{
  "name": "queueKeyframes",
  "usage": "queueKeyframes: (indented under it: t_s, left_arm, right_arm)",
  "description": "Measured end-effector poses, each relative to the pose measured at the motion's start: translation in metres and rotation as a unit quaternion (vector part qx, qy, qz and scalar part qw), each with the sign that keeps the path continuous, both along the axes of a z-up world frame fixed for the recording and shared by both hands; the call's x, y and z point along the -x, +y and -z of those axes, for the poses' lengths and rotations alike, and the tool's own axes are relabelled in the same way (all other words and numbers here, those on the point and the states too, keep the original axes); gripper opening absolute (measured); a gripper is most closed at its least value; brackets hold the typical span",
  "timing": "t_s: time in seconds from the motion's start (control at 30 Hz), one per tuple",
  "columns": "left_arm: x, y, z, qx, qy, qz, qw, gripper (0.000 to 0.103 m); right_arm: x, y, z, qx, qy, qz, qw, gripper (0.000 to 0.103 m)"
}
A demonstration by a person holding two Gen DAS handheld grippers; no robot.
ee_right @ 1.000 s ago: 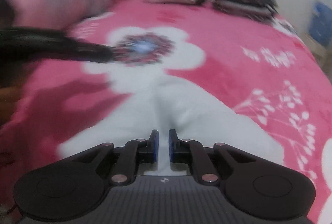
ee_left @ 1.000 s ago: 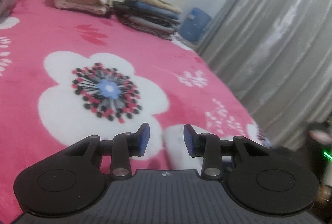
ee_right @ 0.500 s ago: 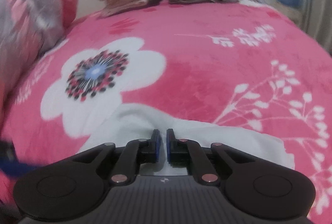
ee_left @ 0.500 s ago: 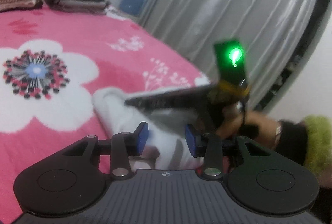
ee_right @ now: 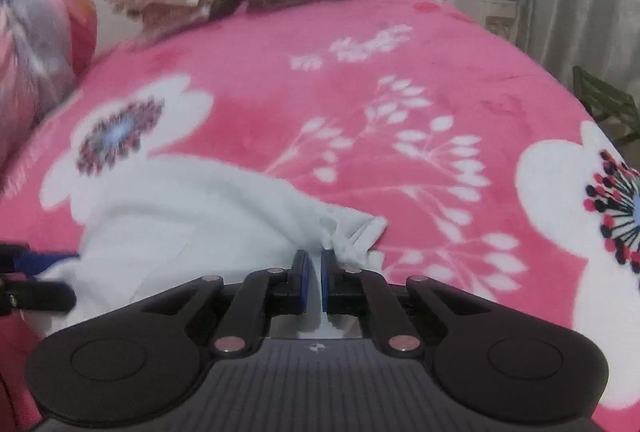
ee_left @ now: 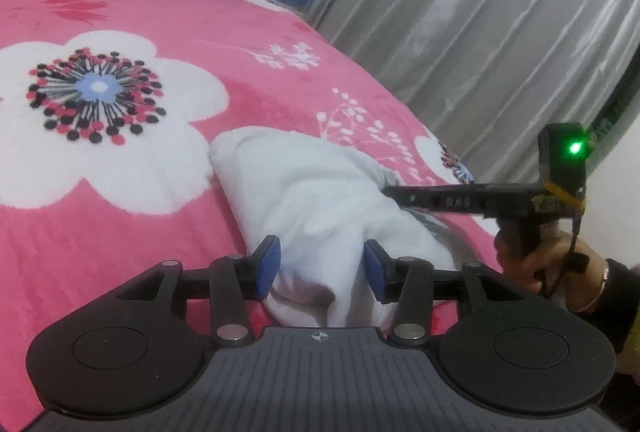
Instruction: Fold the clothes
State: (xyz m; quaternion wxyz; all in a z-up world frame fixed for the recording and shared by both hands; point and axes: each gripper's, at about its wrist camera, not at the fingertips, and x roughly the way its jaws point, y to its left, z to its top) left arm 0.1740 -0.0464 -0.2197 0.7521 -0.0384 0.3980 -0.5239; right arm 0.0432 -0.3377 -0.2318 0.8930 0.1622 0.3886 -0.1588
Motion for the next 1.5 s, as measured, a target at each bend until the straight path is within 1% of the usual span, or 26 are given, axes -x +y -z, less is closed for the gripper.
queueKeyframes:
  t_s: [0.07, 0.1, 0.17, 0.23, 0.33, 0.37, 0.4, 0.47, 0.5, 0.6, 0.67, 0.7, 0.77, 0.87, 0.93, 0.97, 1.0, 1.03, 1.07, 1.13, 1.17, 1.23, 1.3, 1.37, 1.43, 1.5]
  left_arm:
    - [0.002, 0.001, -0.015, 0.012, -0.022, -0.003, 0.9997, 0.044]
    - [0.002, 0.0, -0.021, 0.023, -0.027, -0.001, 0.9994, 0.045]
    - [-0.003, -0.008, -0.029, 0.037, -0.025, 0.005, 0.999, 0.045]
    - [-0.007, -0.023, -0.028, 0.024, -0.029, 0.01, 0.9993, 0.045]
    - [-0.02, -0.051, -0.002, -0.058, -0.03, -0.015, 0.9978, 0.044]
    - [-0.025, -0.058, 0.005, -0.075, -0.027, -0.024, 0.9965, 0.043]
    - [-0.028, -0.056, 0.006, -0.064, -0.021, -0.029, 0.9973, 0.043]
    - [-0.032, -0.055, 0.002, -0.057, -0.013, -0.035, 0.9977, 0.043]
    - [-0.032, -0.053, -0.001, -0.057, -0.015, -0.035, 0.9976, 0.044]
    - [-0.032, -0.052, -0.001, -0.063, -0.014, -0.037, 0.9972, 0.044]
    - [-0.032, -0.051, 0.0, -0.062, -0.007, -0.041, 0.9972, 0.044]
    - [-0.032, -0.051, 0.0, -0.062, -0.005, -0.043, 0.9971, 0.044]
    - [-0.035, -0.054, 0.0, -0.063, 0.001, -0.048, 0.9968, 0.044]
    - [-0.038, -0.052, -0.005, -0.058, 0.012, -0.057, 0.9966, 0.044]
    - [-0.036, -0.04, -0.015, -0.05, 0.009, -0.078, 0.9957, 0.047]
    - [-0.036, -0.03, -0.02, -0.039, 0.014, -0.086, 0.9954, 0.048]
    - [-0.036, -0.019, -0.023, -0.028, 0.026, -0.092, 0.995, 0.053]
    - [-0.036, -0.008, -0.024, -0.021, 0.044, -0.098, 0.994, 0.06]
    - [-0.037, 0.003, -0.024, -0.016, 0.063, -0.104, 0.9924, 0.062]
    - [-0.038, 0.015, -0.016, -0.036, 0.11, -0.105, 0.9877, 0.063]
    - [-0.038, 0.017, -0.01, -0.045, 0.131, -0.101, 0.9852, 0.063]
    - [-0.039, 0.019, 0.001, -0.051, 0.171, -0.091, 0.9797, 0.063]
    - [-0.042, 0.022, 0.014, -0.031, 0.224, -0.081, 0.9707, 0.064]
    - [-0.045, 0.026, 0.029, -0.007, 0.276, -0.067, 0.9588, 0.064]
    - [-0.046, 0.027, 0.041, 0.001, 0.295, -0.062, 0.9536, 0.063]
    - [-0.049, 0.025, 0.046, 0.008, 0.306, -0.06, 0.9501, 0.064]
  right_arm:
    - [0.007, 0.001, -0.02, 0.012, -0.022, 0.014, 1.0, 0.01]
    - [0.012, 0.003, -0.031, 0.017, -0.034, 0.014, 0.999, 0.01]
    - [0.018, 0.007, -0.043, 0.024, -0.048, 0.005, 0.999, 0.01]
    - [0.02, 0.012, -0.049, 0.028, -0.056, -0.007, 0.998, 0.01]
    - [0.003, 0.003, -0.023, 0.014, -0.029, 0.002, 0.999, 0.01]
    - [-0.003, -0.004, -0.01, -0.001, -0.013, 0.012, 1.0, 0.008]
    - [-0.005, -0.008, -0.005, -0.012, -0.009, 0.023, 1.0, 0.005]
    - [-0.006, -0.015, 0.001, -0.03, -0.004, 0.039, 0.999, 0.006]
    - [0.001, -0.007, -0.013, -0.02, -0.018, 0.027, 0.999, 0.014]
    - [0.023, 0.019, -0.052, 0.01, -0.06, -0.014, 0.998, 0.014]
    - [0.039, 0.046, -0.065, 0.014, -0.081, -0.075, 0.994, 0.015]
    - [0.043, 0.059, -0.06, 0.017, -0.074, -0.104, 0.992, 0.017]
    - [0.036, 0.076, -0.032, 0.021, -0.025, -0.128, 0.991, 0.02]
    - [0.025, 0.089, 0.006, 0.036, 0.03, -0.132, 0.99, 0.02]
    - [0.027, 0.086, -0.014, 0.022, 0.011, -0.118, 0.993, 0.021]
    - [0.029, 0.081, -0.023, 0.01, 0.0, -0.107, 0.994, 0.03]
    - [0.037, 0.066, -0.029, -0.019, -0.016, -0.086, 0.996, 0.045]
    - [0.045, 0.051, -0.034, -0.049, -0.033, -0.063, 0.996, 0.05]
    - [0.053, 0.036, -0.04, -0.078, -0.05, -0.041, 0.995, 0.055]
    - [0.068, 0.006, -0.048, -0.142, -0.08, 0.004, 0.987, 0.057]
    - [0.073, -0.011, -0.039, -0.195, -0.082, 0.026, 0.977, 0.061]
    - [0.076, -0.041, -0.011, -0.295, -0.063, 0.065, 0.951, 0.062]
    - [0.075, -0.051, 0.014, -0.344, -0.04, 0.079, 0.935, 0.063]
    - [0.075, -0.052, 0.034, -0.381, -0.034, 0.081, 0.921, 0.063]
    - [0.075, -0.054, 0.046, -0.416, -0.043, 0.08, 0.905, 0.066]
    - [0.063, -0.058, 0.052, -0.434, -0.053, 0.071, 0.897, 0.067]
